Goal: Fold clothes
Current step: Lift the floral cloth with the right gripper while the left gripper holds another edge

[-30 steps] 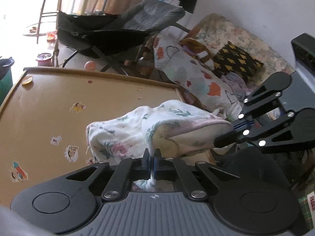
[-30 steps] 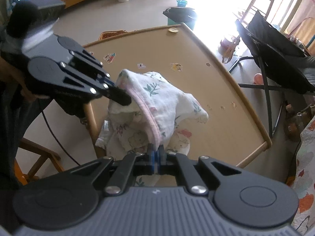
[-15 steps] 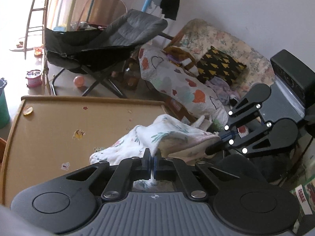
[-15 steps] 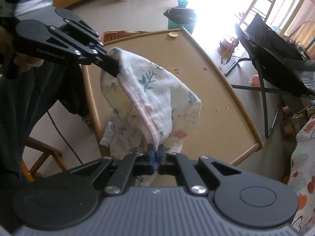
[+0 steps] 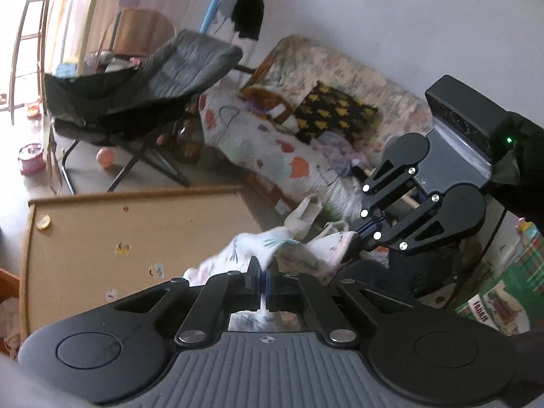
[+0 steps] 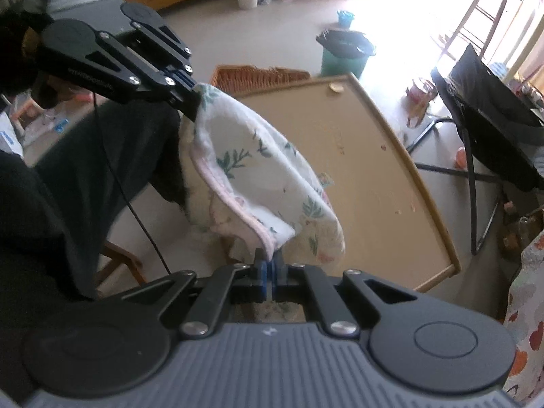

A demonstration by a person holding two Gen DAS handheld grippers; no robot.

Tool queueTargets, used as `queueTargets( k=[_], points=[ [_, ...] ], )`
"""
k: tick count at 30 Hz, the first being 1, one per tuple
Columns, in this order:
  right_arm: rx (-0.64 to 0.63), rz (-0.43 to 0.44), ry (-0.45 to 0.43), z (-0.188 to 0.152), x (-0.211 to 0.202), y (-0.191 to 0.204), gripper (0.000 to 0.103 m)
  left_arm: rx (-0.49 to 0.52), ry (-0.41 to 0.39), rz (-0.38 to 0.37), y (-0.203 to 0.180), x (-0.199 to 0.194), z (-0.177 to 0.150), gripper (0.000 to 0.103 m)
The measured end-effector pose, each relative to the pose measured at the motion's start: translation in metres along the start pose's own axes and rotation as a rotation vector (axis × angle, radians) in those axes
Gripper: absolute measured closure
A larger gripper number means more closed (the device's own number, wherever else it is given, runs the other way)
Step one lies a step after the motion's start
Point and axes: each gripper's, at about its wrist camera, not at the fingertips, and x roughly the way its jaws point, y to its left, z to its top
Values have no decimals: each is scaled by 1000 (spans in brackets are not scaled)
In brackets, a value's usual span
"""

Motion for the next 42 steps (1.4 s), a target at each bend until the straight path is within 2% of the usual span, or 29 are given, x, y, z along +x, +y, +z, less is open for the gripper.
queueTargets(
  k=[8, 12, 15, 21, 26, 29, 32, 42],
  points=[
    [-21, 13, -58, 9, -53, 22, 100, 62, -92, -15, -35, -70, 6, 101],
    [-20, 20, -74, 5, -70, 39, 100, 73, -103, -16, -50, -98, 1, 101],
    [-27, 56, -64, 1, -76, 55, 100, 78, -56, -60, -64, -112, -7, 101],
    [-51, 183, -10, -1, -64, 84, 100, 113, 105, -152, -94, -120, -33, 101],
    [-63, 242, 22, -1, -46, 96, 100, 85, 178, -175, -92, -117, -56, 101],
    [-53, 229, 26, 1, -39, 94, 100, 68, 197, -173, -85, -116, -61, 101],
    [-24, 208, 26, 6, -30, 85, 100, 52, 205, -131, -74, -112, -59, 101],
    [129, 56, -36, 26, 5, 26, 100, -77, 165, -24, -19, -72, -31, 101]
  ],
)
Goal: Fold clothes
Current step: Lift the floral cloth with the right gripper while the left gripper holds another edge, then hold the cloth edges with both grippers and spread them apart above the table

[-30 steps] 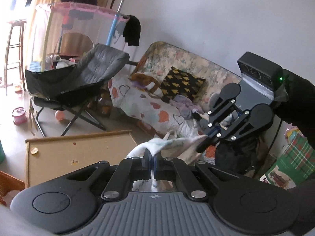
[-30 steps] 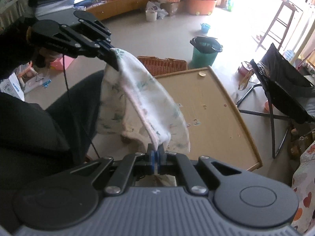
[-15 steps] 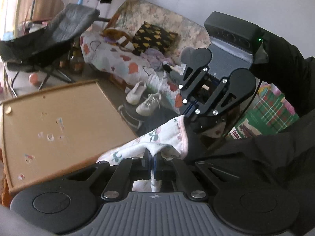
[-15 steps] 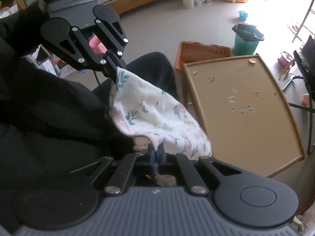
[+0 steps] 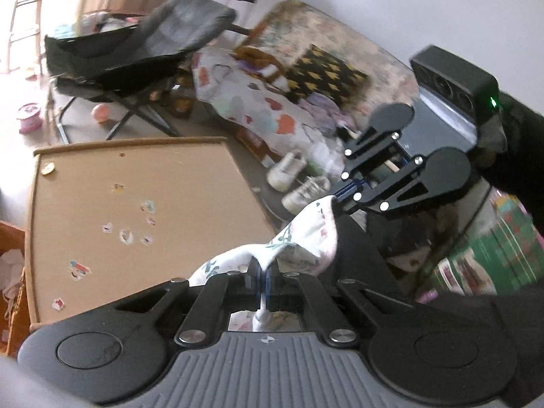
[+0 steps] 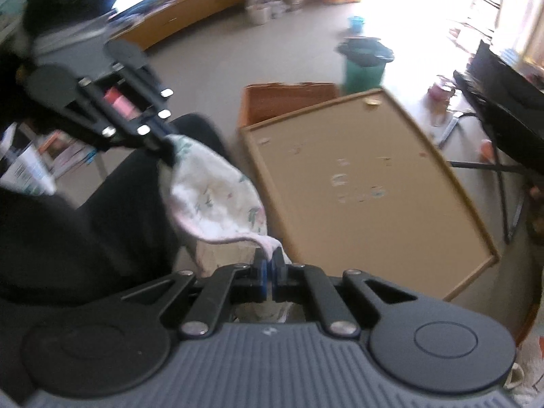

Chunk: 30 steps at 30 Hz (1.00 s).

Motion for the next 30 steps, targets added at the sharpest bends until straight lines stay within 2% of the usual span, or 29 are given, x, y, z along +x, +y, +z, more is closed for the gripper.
queueTargets(
  k=[5, 11, 16, 24, 30],
  points=[
    [83, -62, -28, 12, 31, -43, 100, -80, -25, 47, 28, 27, 22, 101],
    [164, -137, -61, 12, 61, -83, 100, -166, -56, 96, 60, 66, 49, 101],
    [217, -198, -94, 5, 80, -107, 100, -192, -61, 163, 82, 104, 68, 101],
    [269, -276, -123, 2, 111, -135, 100, -295, -56, 213, 123, 159, 83, 101],
    [323, -290, -130, 0, 136, -155, 100, -314, -36, 281, 152, 198, 94, 101]
  ],
)
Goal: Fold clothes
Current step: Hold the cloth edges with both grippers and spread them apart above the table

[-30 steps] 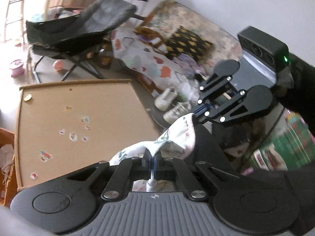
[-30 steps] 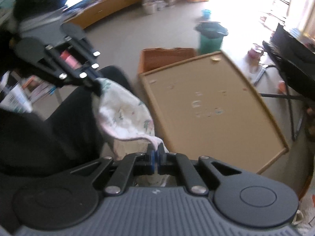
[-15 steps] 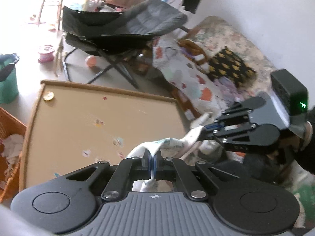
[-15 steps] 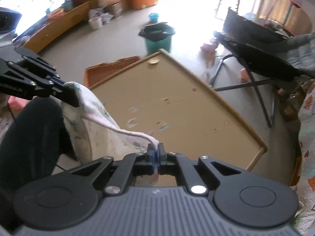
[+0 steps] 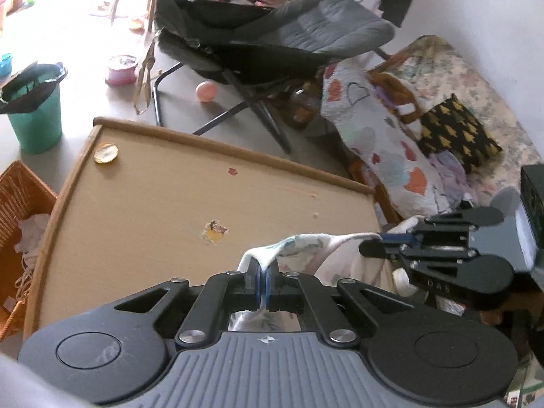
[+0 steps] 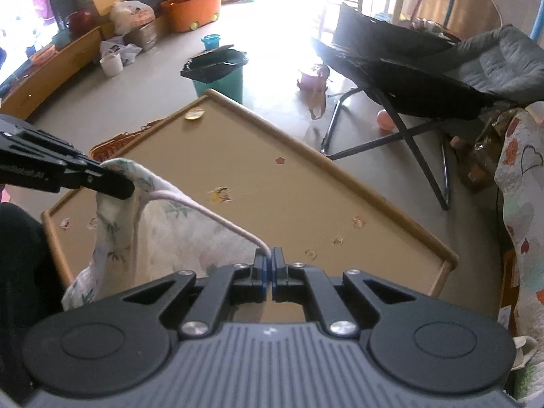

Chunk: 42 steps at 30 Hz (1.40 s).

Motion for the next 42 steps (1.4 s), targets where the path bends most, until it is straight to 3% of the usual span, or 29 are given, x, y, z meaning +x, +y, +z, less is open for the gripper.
queueTargets(
  k=[9, 24, 33, 42],
  points=[
    [12, -49, 15, -7, 41, -8, 100, 20, 59, 97, 21, 67, 15, 101],
    [-114, -140, -18, 10, 73, -5, 100, 35, 34, 165, 41, 107, 44, 101],
    [-44, -108, 5, 15, 92, -22, 100, 73, 48, 209, 40, 127, 65, 101],
    [73, -31, 1, 2, 99, -44, 97, 65, 38, 227, 45, 141, 62, 97]
  ],
)
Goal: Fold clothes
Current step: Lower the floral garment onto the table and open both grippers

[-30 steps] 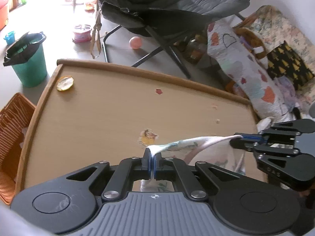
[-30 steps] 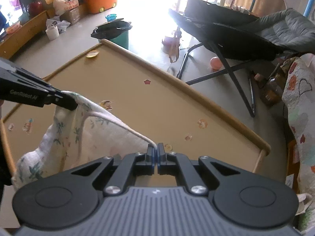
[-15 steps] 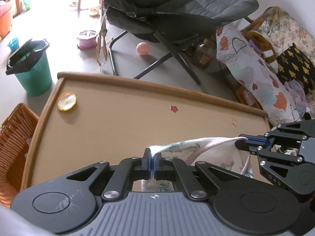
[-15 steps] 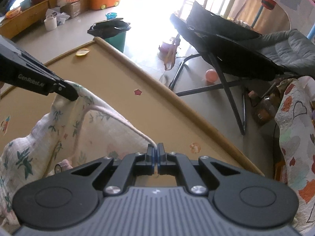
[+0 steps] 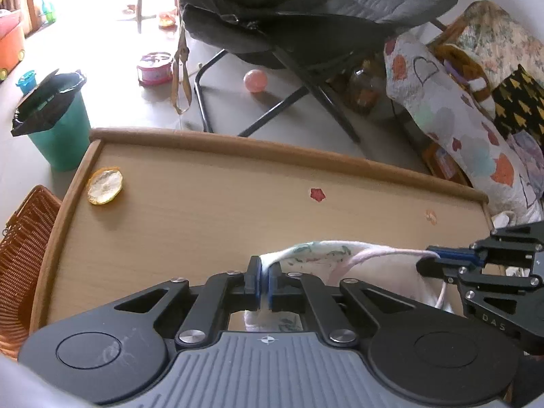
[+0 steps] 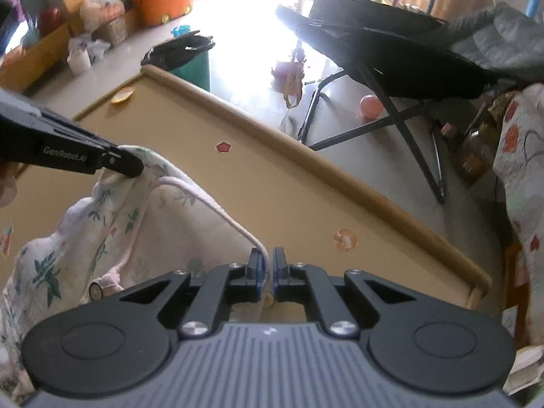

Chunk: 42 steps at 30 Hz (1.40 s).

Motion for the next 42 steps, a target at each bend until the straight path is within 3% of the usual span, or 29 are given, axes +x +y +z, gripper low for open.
queueTargets(
  k=[4, 7, 9, 12, 15, 19, 22, 25, 28, 33, 42],
  points=[
    [160, 98, -30, -1, -9, -21, 92, 8, -17, 19, -3, 2, 0, 95],
    [314, 185, -73, -3, -22, -42, 79, 32, -18, 39, -7, 4, 5, 93],
    [351, 182, -93, -5, -32, -49, 75, 44, -17, 48, -10, 5, 8, 88],
    [368, 174, -144, -13, -51, -51, 72, 30, -16, 42, -11, 5, 12, 87],
    [463, 180, -192, -24, -60, -57, 67, -8, -20, 51, -12, 6, 12, 87],
    [573, 159, -194, -38, -59, -68, 65, -28, -18, 84, -13, 4, 14, 77],
    [540, 149, -214, -48, -69, -60, 65, -51, -57, 81, -11, -7, 12, 61],
    [486, 132, -228, -61, -81, -41, 65, -99, -125, 62, -7, -27, 7, 57],
    [431, 108, -235, -82, -92, -16, 65, -191, -196, 38, 0, -50, -5, 44],
    [387, 61, -267, -123, -109, 29, 68, -238, -208, 16, 1, -84, -45, 43],
    [295, 15, -101, -160, -96, 70, 76, -328, -135, 4, -3, -102, -153, 43]
  ],
)
